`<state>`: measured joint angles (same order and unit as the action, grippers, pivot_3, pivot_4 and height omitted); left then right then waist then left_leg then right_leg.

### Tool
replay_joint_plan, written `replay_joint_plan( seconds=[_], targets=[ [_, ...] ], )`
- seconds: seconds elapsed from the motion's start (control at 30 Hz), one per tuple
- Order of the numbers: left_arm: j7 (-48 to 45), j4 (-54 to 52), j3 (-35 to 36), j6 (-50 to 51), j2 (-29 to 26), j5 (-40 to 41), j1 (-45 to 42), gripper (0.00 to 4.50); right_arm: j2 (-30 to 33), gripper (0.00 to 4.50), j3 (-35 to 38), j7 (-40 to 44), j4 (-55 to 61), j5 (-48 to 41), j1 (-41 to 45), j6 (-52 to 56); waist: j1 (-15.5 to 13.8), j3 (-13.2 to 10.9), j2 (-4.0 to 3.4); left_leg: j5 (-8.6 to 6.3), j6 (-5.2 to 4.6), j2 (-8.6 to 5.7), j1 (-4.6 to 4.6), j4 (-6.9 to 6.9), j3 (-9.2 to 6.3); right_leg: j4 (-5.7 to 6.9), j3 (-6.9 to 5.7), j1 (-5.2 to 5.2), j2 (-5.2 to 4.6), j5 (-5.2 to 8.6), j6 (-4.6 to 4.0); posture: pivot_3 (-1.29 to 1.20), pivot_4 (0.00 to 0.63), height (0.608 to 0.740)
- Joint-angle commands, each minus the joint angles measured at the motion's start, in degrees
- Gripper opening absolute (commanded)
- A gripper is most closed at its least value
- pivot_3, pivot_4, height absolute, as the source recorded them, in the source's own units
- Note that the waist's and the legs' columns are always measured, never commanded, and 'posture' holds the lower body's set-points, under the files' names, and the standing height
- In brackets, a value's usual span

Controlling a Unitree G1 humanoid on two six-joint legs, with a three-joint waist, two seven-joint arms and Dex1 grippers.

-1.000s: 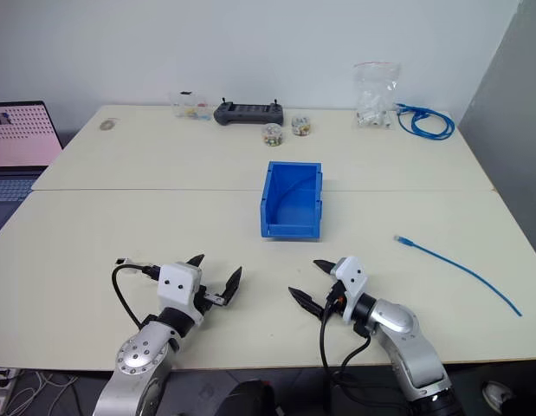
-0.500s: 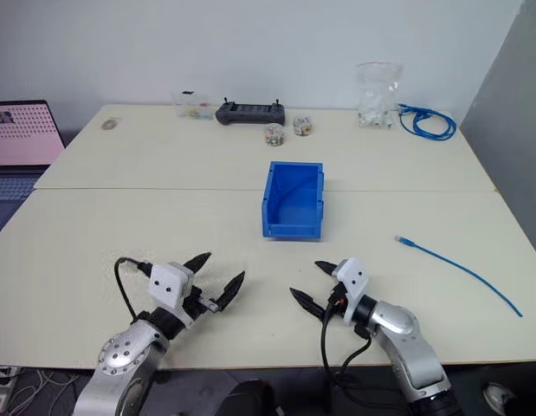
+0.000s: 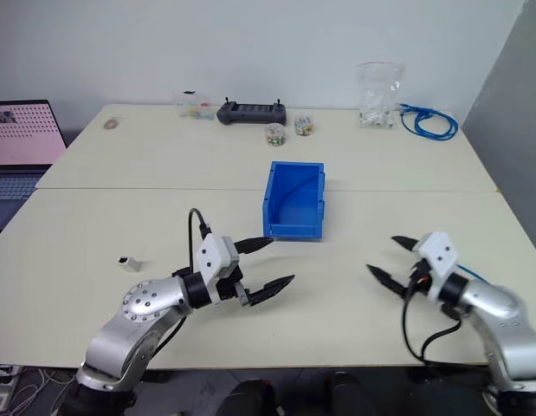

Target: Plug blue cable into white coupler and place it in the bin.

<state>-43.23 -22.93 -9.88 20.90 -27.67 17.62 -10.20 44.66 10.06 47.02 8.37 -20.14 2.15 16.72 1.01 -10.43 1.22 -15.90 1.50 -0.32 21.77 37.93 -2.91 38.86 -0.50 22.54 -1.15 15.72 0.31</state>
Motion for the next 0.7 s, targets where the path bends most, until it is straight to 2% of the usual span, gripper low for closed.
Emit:
replay_joint_plan(
  seconds=[0.03,0.2,0.43,0.5,0.7],
  targets=[
    [-1.18,0.97,-2.17,-1.35,0.49,-0.96,-1.32,4.5,4.03,4.46,0.22,3.35,-9.68,2.78,4.97,-1.28,0.14,0.0,0.0,0.0,0.0,0.0,0.0,-0.02,0.0,0.0,0.0,0.0,0.0,0.0,-0.01,0.0,0.15,0.74],
    [-2.55,2.28,-4.04,-2.83,0.58,-2.08,-1.49,4.5,7.87,4.46,-3.46,8.27,-24.65,7.5,12.47,-4.23,0.25,-0.01,0.0,0.0,0.0,0.01,0.0,0.01,0.0,0.01,0.01,0.0,0.0,-0.12,-0.21,0.0,0.15,0.74],
    [-3.72,3.64,-5.38,-3.04,1.93,-1.97,-2.91,4.5,7.0,4.46,-8.28,13.37,-38.45,11.2,22.94,-5.42,0.45,-0.03,-0.02,0.01,0.0,0.01,0.0,0.02,0.01,0.01,0.03,-0.01,-0.01,-0.13,-0.23,0.0,0.15,0.74],
    [-5.25,3.29,-6.04,-2.34,1.64,-1.05,-3.13,4.5,6.6,4.3,-9.45,14.69,-41.38,12.05,25.41,-6.33,0.57,-0.03,-0.03,0.01,0.0,0.01,-0.02,0.03,0.07,0.02,0.07,-0.01,-0.01,-0.14,-0.23,0.0,0.15,0.74],
    [-7.34,2.44,-6.39,-0.93,0.98,-0.25,-3.45,4.5,6.99,2.86,-11.11,18.21,-48.84,13.65,29.69,-6.18,0.43,-0.04,-0.04,0.01,0.01,0.0,0.0,0.03,0.03,0.01,0.03,-0.01,-0.02,-0.16,-0.27,0.0,0.15,0.74]
  ],
)
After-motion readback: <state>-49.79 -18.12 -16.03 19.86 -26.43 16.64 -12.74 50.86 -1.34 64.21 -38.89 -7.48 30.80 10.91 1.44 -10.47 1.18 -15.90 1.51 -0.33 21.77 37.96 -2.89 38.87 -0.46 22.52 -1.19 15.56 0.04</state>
